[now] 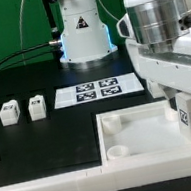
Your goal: Assemble one leg
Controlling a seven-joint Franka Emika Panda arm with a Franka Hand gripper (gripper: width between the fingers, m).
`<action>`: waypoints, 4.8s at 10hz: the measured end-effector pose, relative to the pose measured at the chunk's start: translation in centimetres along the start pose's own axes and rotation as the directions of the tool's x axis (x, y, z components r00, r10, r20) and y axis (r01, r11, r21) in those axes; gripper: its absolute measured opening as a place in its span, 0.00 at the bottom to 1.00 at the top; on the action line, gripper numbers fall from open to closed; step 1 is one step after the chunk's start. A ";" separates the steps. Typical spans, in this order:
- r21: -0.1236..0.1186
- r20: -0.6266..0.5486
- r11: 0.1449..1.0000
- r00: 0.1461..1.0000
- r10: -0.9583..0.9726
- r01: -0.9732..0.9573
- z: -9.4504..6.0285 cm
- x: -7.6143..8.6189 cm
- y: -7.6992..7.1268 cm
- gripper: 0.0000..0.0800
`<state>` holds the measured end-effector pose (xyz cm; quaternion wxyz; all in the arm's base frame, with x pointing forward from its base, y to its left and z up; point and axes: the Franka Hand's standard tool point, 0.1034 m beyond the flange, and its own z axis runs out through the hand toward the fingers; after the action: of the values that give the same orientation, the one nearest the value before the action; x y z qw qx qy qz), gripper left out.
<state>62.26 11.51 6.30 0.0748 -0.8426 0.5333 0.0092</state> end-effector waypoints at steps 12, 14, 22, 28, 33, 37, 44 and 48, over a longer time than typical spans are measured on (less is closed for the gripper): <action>-0.078 0.016 0.339 0.341 -0.940 0.938 0.1 0.3 0.1 0.81; -0.078 0.016 0.339 0.341 -0.940 0.938 0.1 0.3 0.1 0.67; -0.061 -0.006 0.638 0.639 -0.769 0.768 0.0 0.5 0.2 0.36; -0.032 -0.027 0.990 0.990 -0.139 0.138 0.4 -0.1 0.3 0.36; -0.009 -0.016 0.963 0.963 0.269 -0.270 0.5 -0.5 0.0 0.36; -0.010 -0.016 0.974 0.974 0.224 -0.224 0.5 -0.5 0.0 0.72; -0.044 0.013 0.883 0.884 -0.466 0.466 -0.6 -0.3 -0.1 0.81; -0.072 0.024 0.550 0.553 -0.833 0.832 -0.5 -0.1 0.0 0.81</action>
Offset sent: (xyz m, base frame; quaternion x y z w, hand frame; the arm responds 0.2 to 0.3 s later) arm -0.0083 0.0038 0.0053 -0.0966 0.0787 -0.3848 0.9145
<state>62.19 11.55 6.85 0.0352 -0.9968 0.0712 -0.0126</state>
